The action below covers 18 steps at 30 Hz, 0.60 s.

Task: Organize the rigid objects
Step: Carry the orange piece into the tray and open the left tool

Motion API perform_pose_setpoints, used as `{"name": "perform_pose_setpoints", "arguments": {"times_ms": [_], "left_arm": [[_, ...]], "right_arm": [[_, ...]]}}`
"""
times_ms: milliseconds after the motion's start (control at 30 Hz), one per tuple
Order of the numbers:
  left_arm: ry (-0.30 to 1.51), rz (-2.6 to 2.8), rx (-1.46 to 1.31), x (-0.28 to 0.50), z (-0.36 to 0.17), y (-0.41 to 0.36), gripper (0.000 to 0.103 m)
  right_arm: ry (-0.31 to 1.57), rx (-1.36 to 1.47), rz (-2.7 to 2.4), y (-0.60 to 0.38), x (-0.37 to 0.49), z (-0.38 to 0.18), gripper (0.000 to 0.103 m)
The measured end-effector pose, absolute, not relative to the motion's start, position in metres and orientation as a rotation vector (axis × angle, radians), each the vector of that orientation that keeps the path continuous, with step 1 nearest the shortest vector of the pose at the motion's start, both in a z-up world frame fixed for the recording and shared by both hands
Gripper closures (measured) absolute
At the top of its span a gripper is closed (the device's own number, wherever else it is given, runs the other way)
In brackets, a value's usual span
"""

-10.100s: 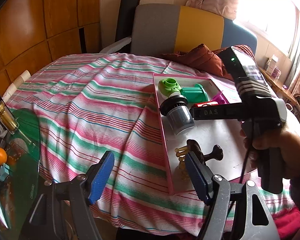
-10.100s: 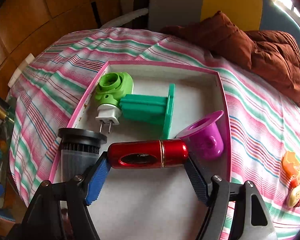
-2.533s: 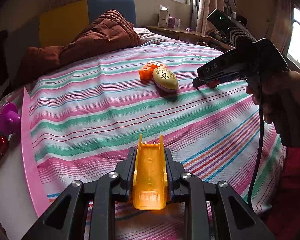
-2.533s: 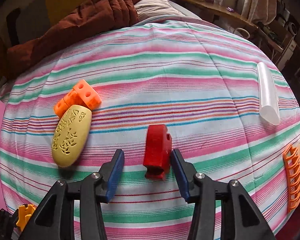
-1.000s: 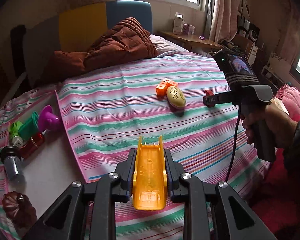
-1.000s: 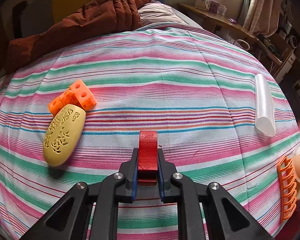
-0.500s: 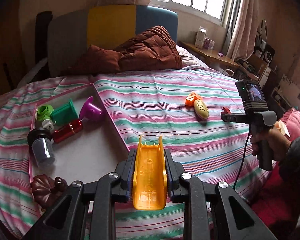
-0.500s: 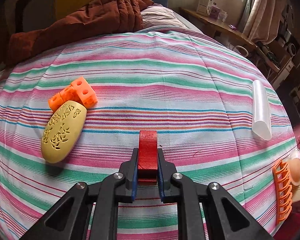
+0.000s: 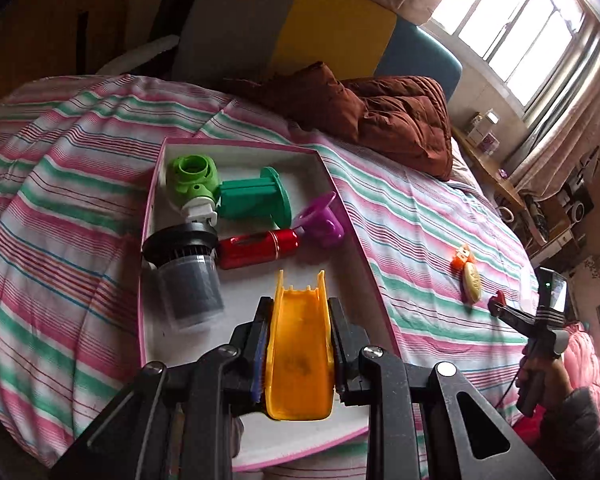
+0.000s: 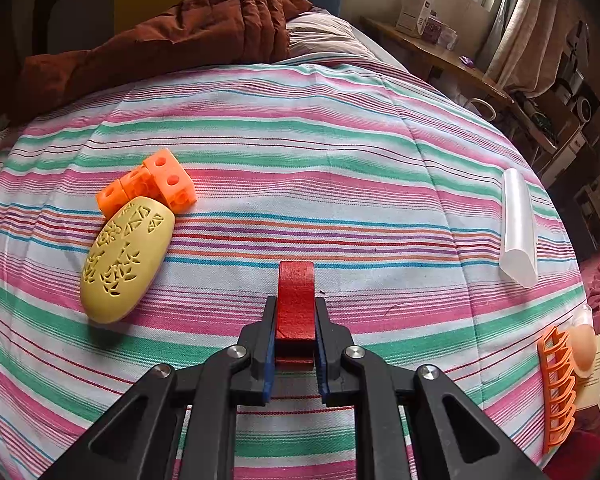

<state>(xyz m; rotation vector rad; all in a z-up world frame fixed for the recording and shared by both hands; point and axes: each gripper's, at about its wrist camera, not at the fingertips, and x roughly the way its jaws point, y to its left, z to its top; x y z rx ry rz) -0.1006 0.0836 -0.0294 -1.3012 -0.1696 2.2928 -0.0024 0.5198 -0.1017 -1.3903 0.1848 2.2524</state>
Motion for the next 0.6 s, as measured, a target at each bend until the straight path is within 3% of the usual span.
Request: {"name": "perform_pose_setpoints", "arguments": {"times_ms": [333,467,600], "left_arm": [[0.002,2.325,-1.426,-0.143,-0.064,0.11,0.077],[0.011,2.35,-1.407,-0.143,-0.06,0.105,0.064],[0.077,2.403,-1.302,-0.122,-0.043,0.104,0.064]], "right_arm": [[0.183,-1.397,2.251,0.521,-0.004,-0.102,0.088],[0.186,-1.398,2.252,0.521,-0.004,-0.102,0.088],[0.179,-1.398,2.253,0.52,-0.005,-0.102,0.088]]}}
